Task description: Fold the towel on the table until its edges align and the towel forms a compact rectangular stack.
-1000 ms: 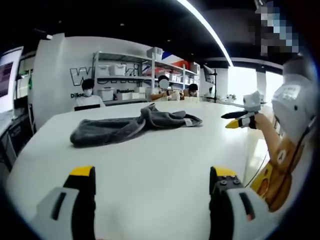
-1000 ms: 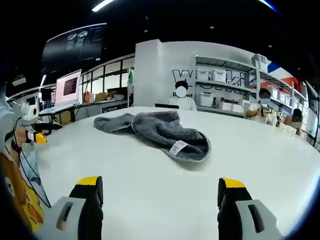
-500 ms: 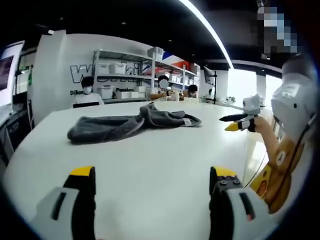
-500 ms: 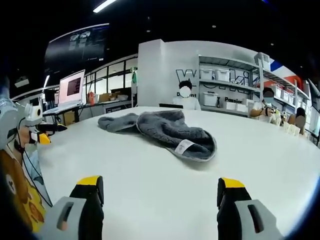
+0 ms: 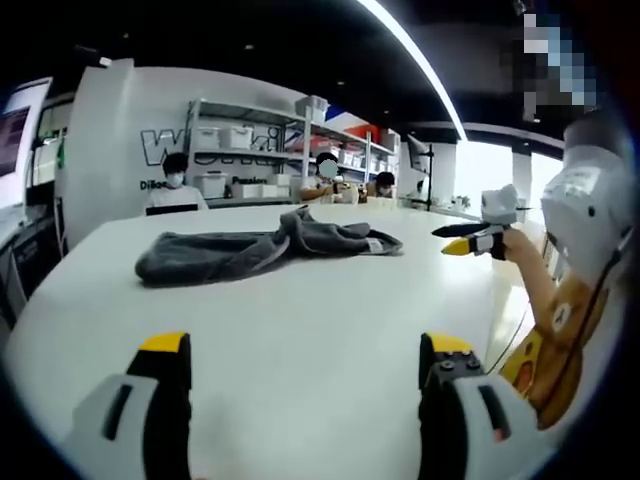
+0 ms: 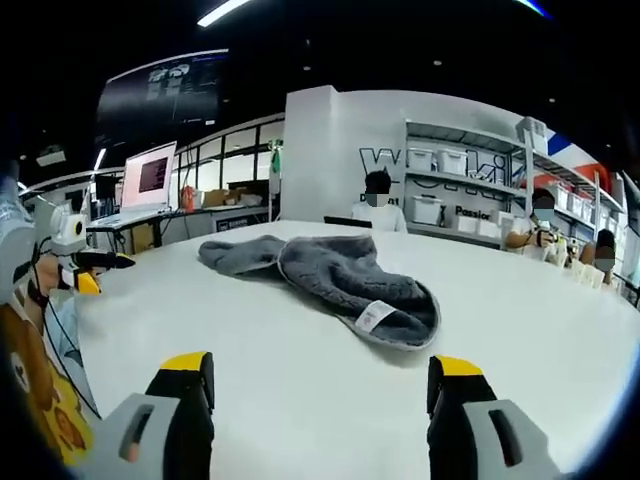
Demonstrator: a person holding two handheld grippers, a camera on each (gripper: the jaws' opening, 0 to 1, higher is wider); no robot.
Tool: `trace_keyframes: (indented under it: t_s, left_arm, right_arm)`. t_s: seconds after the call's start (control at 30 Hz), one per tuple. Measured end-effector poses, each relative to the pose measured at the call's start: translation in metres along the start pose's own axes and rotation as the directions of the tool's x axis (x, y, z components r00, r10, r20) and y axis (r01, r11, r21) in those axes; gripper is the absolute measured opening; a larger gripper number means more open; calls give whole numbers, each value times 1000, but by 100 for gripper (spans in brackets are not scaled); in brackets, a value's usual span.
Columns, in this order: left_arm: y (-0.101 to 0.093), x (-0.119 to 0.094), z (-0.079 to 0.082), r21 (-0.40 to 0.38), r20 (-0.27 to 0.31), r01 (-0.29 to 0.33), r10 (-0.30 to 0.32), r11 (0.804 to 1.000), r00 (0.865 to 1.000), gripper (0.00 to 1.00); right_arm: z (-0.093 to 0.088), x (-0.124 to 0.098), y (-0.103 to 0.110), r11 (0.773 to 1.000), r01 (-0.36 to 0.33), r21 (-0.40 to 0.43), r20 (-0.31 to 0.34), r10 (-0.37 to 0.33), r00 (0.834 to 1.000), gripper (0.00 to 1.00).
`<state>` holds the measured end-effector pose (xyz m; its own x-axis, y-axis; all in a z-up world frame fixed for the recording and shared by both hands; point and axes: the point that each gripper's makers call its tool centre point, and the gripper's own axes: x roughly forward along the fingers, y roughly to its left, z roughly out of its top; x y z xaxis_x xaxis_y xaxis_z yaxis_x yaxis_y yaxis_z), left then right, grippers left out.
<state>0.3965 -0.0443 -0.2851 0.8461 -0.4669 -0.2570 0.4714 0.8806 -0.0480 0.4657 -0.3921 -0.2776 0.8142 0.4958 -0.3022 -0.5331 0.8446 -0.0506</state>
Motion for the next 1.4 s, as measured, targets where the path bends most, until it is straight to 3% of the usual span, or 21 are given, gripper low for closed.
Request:
trace_keyframes:
  t_s: [0.23, 0.67, 1.23, 1.4]
  left_arm:
    - [-1, 1, -1, -2, 1, 3, -3, 1000, 1000, 99]
    - [-3, -2, -1, -3, 7, -2, 2, 1000, 1000, 99]
    - [3, -12, -3, -15, 15, -25, 26, 1000, 1000, 99]
    - [4, -14, -4, -18, 18, -31, 32, 999, 999, 99]
  right_arm:
    - [-3, 14, 0, 1000, 13, -9, -13, -13, 1000, 86]
    - [11, 43, 17, 996, -73, -44, -14, 72, 997, 84]
    - [44, 80, 25, 982, -158, -106, 0, 159, 987, 75]
    - [49, 98, 24, 972, -189, -139, -33, 186, 982, 74]
